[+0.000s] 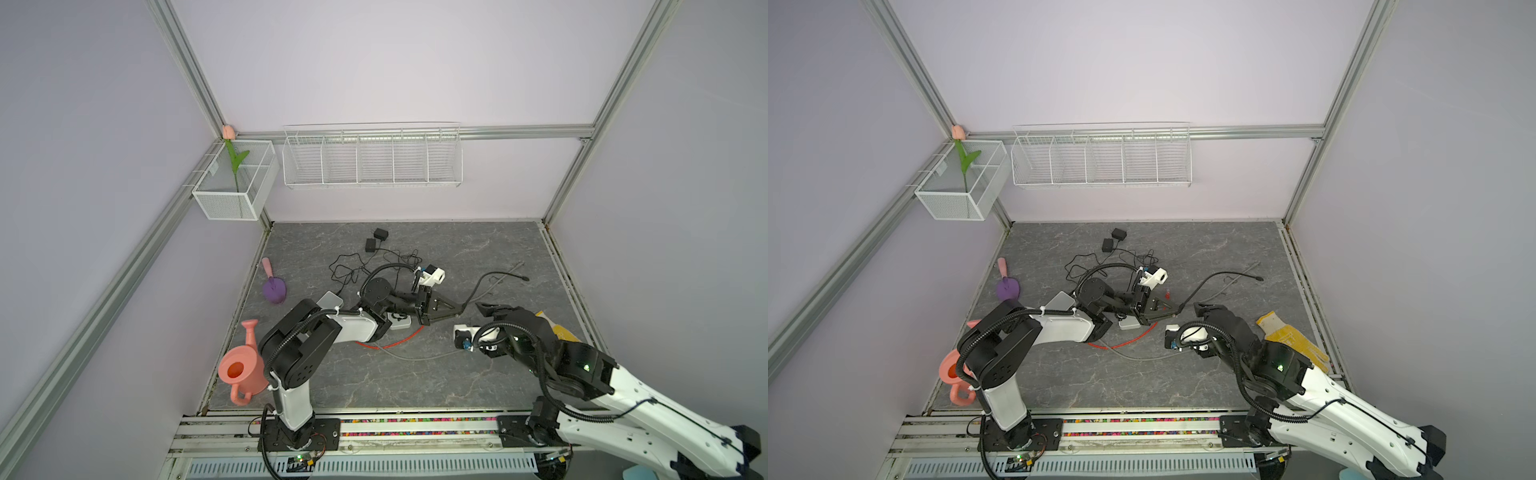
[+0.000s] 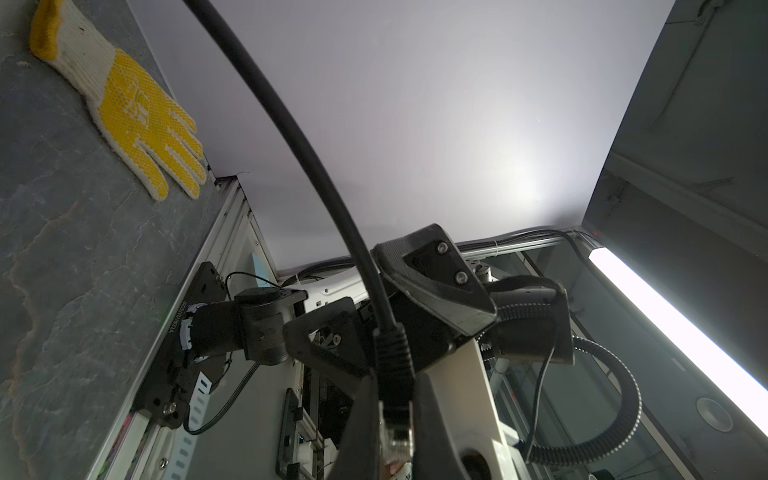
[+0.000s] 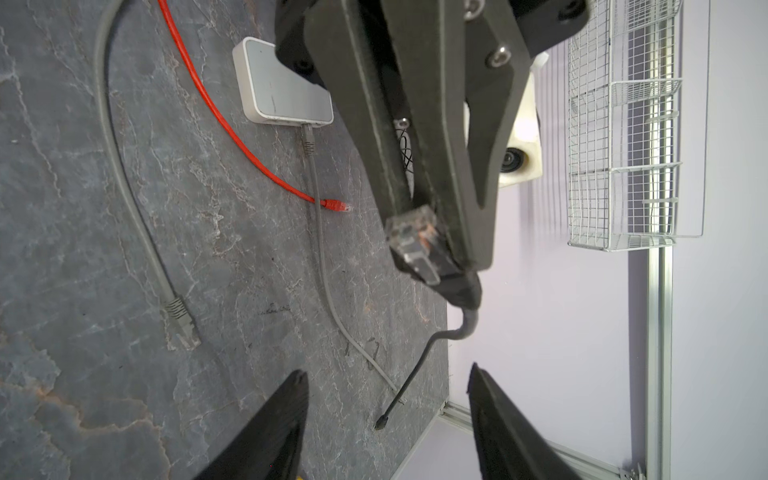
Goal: Insert the plug into the switch port
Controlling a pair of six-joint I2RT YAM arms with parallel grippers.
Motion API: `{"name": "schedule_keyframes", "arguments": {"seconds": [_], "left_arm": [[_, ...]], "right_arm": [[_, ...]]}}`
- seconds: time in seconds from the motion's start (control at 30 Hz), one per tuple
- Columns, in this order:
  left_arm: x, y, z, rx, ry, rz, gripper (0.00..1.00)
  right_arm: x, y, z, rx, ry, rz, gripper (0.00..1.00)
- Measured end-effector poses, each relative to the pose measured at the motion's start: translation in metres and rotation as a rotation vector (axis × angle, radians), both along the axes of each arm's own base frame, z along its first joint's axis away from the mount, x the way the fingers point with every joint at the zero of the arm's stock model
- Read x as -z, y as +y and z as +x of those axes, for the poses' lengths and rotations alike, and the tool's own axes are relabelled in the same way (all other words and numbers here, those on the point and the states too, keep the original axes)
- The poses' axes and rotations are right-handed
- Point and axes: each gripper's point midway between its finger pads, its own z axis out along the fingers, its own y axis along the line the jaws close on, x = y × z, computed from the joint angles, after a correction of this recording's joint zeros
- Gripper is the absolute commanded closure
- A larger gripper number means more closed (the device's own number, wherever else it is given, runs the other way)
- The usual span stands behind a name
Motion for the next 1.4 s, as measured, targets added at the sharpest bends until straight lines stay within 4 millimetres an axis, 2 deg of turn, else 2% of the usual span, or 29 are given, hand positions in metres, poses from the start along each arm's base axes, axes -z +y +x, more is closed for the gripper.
{"name": "schedule_keyframes", "arguments": {"seconds": [0.23, 0.37, 0.53, 0.67, 0.77, 0.8, 0.83, 0.93, 1.0, 1.07, 1.23, 1.3, 1.37, 1.4], "left_arm": [[0.003, 0.007, -0.007, 0.001, 0.013, 0.01, 1.0], [0.004, 0.009, -0.009, 0.001, 0.015, 0.011, 1.0], [0.005, 0.009, -0.01, 0.003, 0.016, 0.013, 1.0], [0.005, 0.009, -0.01, 0.003, 0.015, 0.011, 1.0], [0.005, 0.01, -0.01, 0.005, 0.021, 0.014, 0.99], [0.005, 0.01, -0.011, 0.007, 0.024, 0.015, 0.96], [0.005, 0.01, -0.011, 0.009, 0.026, 0.017, 0.89], [0.004, 0.01, -0.012, 0.011, 0.019, 0.011, 0.58], [0.002, 0.012, -0.01, 0.009, 0.014, 0.009, 0.53], [-0.003, 0.018, -0.002, -0.016, 0.007, 0.002, 0.5], [-0.032, 0.06, 0.053, -0.243, -0.113, -0.008, 0.48], [-0.044, 0.071, 0.068, -0.365, -0.211, 0.042, 0.49], [-0.06, 0.069, 0.074, -0.49, -0.339, 0.131, 0.5], [-0.071, 0.067, 0.069, -0.526, -0.414, 0.163, 0.51]], "right_arm": [[0.003, 0.016, 0.01, -0.045, 0.005, -0.026, 0.4], [-0.006, 0.022, 0.011, -0.068, -0.003, -0.013, 0.46], [-0.014, 0.03, 0.012, -0.104, -0.011, -0.001, 0.71], [-0.007, 0.034, 0.01, -0.124, 0.012, -0.02, 0.78], [-0.005, 0.033, 0.009, -0.132, 0.019, -0.031, 0.91], [-0.004, 0.032, 0.008, -0.131, 0.022, -0.034, 0.93], [-0.004, 0.031, 0.008, -0.13, 0.026, -0.031, 0.93], [-0.004, 0.031, 0.004, -0.139, 0.037, -0.023, 0.93], [-0.003, 0.029, 0.001, -0.139, 0.054, -0.016, 0.94], [-0.002, 0.027, -0.002, -0.129, 0.08, -0.015, 0.93], [-0.023, 0.027, -0.001, -0.06, 0.175, 0.012, 0.93], [-0.03, 0.031, 0.001, -0.021, 0.231, 0.014, 0.94], [-0.029, 0.036, 0.006, 0.038, 0.313, -0.006, 0.94], [-0.024, 0.039, 0.009, 0.071, 0.354, -0.018, 0.94]]}}
